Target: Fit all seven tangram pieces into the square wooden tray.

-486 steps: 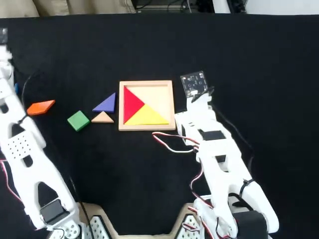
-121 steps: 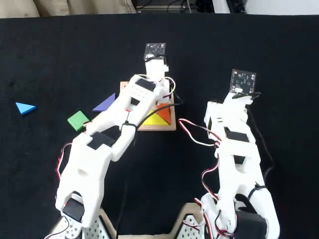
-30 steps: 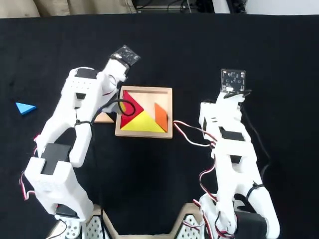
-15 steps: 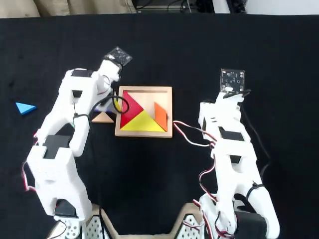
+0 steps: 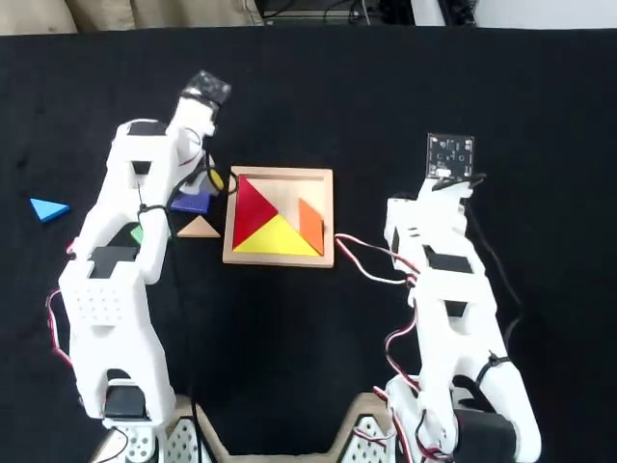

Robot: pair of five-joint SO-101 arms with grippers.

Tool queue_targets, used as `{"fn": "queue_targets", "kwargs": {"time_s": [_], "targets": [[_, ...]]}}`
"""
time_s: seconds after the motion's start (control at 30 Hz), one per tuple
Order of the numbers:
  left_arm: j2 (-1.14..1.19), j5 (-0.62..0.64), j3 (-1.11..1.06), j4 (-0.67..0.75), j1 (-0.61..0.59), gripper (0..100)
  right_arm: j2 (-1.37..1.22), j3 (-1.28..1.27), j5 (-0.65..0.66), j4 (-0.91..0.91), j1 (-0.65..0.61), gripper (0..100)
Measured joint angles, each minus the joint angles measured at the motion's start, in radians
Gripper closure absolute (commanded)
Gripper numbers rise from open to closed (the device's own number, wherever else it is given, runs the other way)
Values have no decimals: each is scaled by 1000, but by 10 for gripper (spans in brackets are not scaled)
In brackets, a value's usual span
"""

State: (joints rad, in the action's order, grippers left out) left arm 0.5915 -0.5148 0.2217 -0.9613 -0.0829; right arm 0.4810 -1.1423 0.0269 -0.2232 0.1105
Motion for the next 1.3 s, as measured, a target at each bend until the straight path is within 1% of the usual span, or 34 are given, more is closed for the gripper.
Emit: {"fn": "queue_targets", "kwargs": {"time_s": [0.07,0.2,0.4,0.53,0.67,0.8,0.9,1.07,1.13,1.23,1.3], "targets": [[9,31,20,11,0,705,0,0,0,0,0,987],[69,40,34,66,-6,705,0,0,0,0,0,987],[91,-8,61,78,-44,705,0,0,0,0,0,987],[107,-15,120,80,-127,705,0,0,0,0,0,987],[109,-37,132,80,-203,705,0,0,0,0,0,987],[110,-143,143,12,-258,705,0,0,0,0,0,987],[110,-167,170,-64,-278,705,0,0,0,0,0,987],[41,-172,262,-207,-276,705,0,0,0,0,0,987],[-3,-172,284,-236,-264,705,0,0,0,0,0,987],[-21,-138,282,-236,-213,705,0,0,0,0,0,987],[-17,-95,253,-184,-172,705,0,0,0,0,0,987]]}}
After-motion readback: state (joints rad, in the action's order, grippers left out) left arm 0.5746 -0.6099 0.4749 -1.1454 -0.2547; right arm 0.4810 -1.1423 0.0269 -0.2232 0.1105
